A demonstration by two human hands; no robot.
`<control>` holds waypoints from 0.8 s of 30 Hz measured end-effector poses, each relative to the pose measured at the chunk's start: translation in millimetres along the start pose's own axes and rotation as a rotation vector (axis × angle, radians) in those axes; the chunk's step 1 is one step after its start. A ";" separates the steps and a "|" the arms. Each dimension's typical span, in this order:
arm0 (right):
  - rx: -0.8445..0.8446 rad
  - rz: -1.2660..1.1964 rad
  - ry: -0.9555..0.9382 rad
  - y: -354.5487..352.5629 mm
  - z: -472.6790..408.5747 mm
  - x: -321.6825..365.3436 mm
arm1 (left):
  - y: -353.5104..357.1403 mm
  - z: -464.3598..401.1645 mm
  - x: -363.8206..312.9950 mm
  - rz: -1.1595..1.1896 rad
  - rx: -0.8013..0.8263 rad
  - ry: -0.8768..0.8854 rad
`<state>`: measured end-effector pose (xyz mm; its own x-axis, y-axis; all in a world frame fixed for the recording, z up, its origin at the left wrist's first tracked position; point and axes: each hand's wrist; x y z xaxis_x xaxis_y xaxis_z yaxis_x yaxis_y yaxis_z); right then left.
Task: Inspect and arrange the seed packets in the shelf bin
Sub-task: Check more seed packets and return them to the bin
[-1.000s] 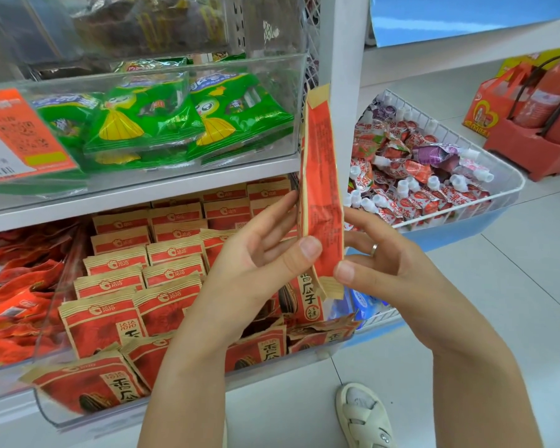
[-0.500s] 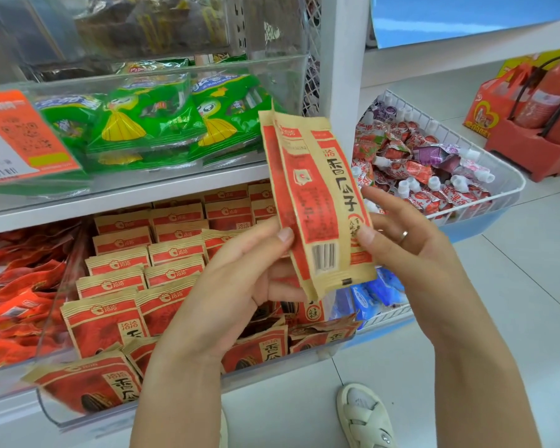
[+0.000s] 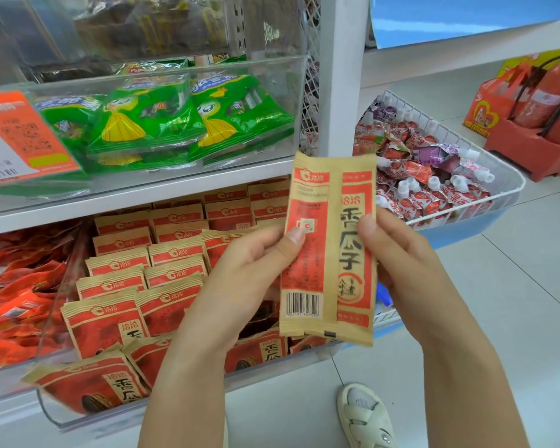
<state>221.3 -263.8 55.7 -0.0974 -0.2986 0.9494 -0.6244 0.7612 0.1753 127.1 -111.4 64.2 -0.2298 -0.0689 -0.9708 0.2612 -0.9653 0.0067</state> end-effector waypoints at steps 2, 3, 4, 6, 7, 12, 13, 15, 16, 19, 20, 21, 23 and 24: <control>-0.080 -0.006 -0.013 1.5 -0.4 0.5 | 1.2 1.0 0.0 -0.020 0.029 -0.028; -0.115 -0.017 -0.011 2.3 -0.7 0.6 | 2.9 1.3 -0.5 -0.021 0.037 -0.030; -0.144 -0.023 -0.009 3.2 -1.0 1.1 | 5.2 1.5 -0.7 -0.010 0.030 -0.019; -0.166 -0.017 -0.027 4.8 -1.9 1.0 | 11.2 -1.4 -0.1 0.009 -0.085 0.038; -0.164 -0.004 -0.038 6.0 -2.1 0.7 | 13.9 -3.1 1.0 -0.013 -0.193 0.096; -0.083 0.052 -0.076 9.5 -0.8 -4.7 | 26.0 -3.5 3.0 -0.274 -0.509 0.325; -0.069 0.055 -0.088 10.8 -0.4 -5.4 | 27.3 -3.9 3.7 -0.348 -0.567 0.329; -0.051 0.060 -0.113 14.7 0.4 -4.7 | 28.7 -4.9 4.4 -0.415 -0.659 0.331; -0.047 0.058 -0.124 16.3 0.6 -4.3 | 29.3 -5.0 4.4 -0.418 -0.680 0.334; -0.028 0.042 -0.137 19.4 1.4 -3.0 | 29.1 -4.8 5.1 -0.410 -0.691 0.342; -0.026 0.035 -0.136 20.0 1.7 -2.6 | 29.1 -4.8 5.4 -0.406 -0.690 0.342; -0.025 0.035 -0.136 20.2 1.8 -2.9 | 29.0 -5.0 5.6 -0.398 -0.688 0.340; -0.026 0.050 -0.134 20.5 1.8 -4.5 | 29.4 -5.5 5.5 -0.382 -0.677 0.343; -0.032 0.056 -0.130 20.3 1.6 -5.4 | 29.3 -5.7 5.4 -0.376 -0.669 0.348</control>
<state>207.9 -247.6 53.7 -0.2323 -0.3255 0.9166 -0.5903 0.7961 0.1332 138.9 -138.6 57.8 -0.1388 0.4147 -0.8993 0.7512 -0.5477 -0.3684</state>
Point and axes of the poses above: each hand's wrist, its own z-axis away from the middle knuckle, its own y-axis out of the palm, x = y × z, and after that the axes turned 11 degrees about -y, right-handed
